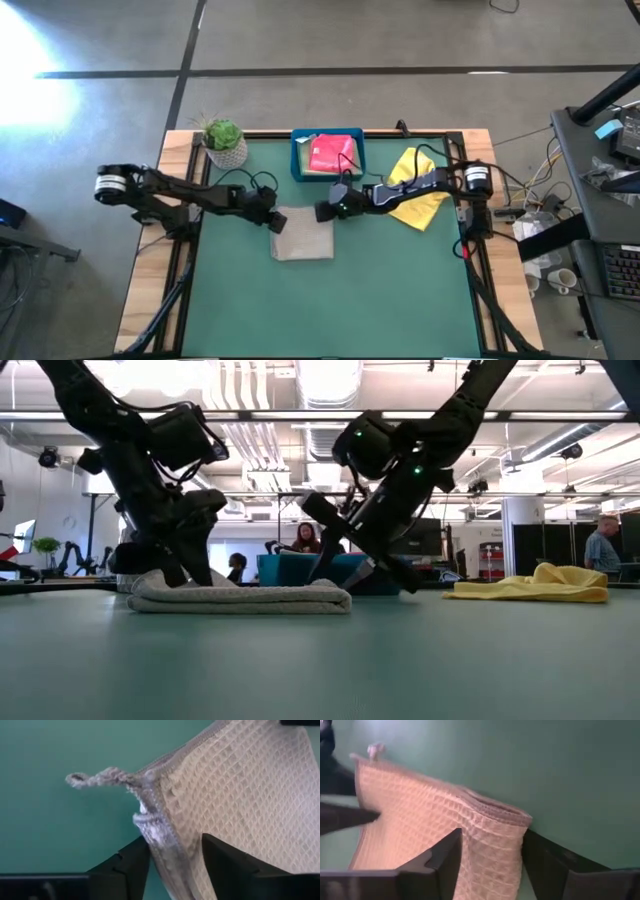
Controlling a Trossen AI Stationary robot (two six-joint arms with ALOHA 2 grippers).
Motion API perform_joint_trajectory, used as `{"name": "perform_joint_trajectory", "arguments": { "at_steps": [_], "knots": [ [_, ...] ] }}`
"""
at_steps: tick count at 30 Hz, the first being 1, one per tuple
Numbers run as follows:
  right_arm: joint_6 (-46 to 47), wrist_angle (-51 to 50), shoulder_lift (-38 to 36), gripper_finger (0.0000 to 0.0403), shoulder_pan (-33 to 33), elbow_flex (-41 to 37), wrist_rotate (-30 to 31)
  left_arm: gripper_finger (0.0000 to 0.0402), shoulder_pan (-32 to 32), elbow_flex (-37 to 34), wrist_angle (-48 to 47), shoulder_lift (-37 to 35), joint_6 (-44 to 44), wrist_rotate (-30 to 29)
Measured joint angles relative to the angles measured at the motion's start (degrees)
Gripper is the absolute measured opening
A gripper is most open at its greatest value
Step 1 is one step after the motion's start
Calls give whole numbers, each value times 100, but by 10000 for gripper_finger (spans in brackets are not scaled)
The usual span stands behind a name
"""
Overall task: Fold microfiber towels
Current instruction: Put the folded gray microfiber towel into the blue bin
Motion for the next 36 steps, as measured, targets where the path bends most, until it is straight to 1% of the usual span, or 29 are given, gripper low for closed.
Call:
{"name": "perform_joint_trajectory", "arguments": {
  "at_steps": [2, 6, 11, 13, 18, 21, 24, 28, 31, 36],
  "knots": [
    [-170, -17, 12, 167, 0, 70, -123, 147, -2, -11, 109, 4, 228, -47],
    [-264, -50, 17, 108, -14, 122, -240, 109, -4, -17, 179, 13, 303, -225],
    [-332, -37, 16, 37, -13, 117, -240, 65, 0, -24, 471, 28, 591, -349],
    [-350, -1, 9, 18, -13, 121, -251, 48, 0, -26, 597, 28, 600, -451],
    [-572, -25, -3, 14, -13, 279, -250, 9, 0, -26, 849, 22, 743, -578],
    [-763, -150, -33, 13, -13, 478, -248, 6, 0, 2, 824, 22, 788, -578],
    [-1045, -627, -77, 13, -13, 771, -238, 7, 0, 61, 835, 13, 1020, -614],
    [-1414, -1452, -161, 12, -26, 1165, -171, 6, 0, 190, 837, 11, 1290, -840],
    [-1657, -1987, -244, 12, -41, 1461, -13, 6, 0, 304, 837, 3, 1423, -915],
    [-2090, -2709, -276, 12, -105, 1980, 112, 6, 0, 621, 850, 0, 1944, -1083]
  ]
}}
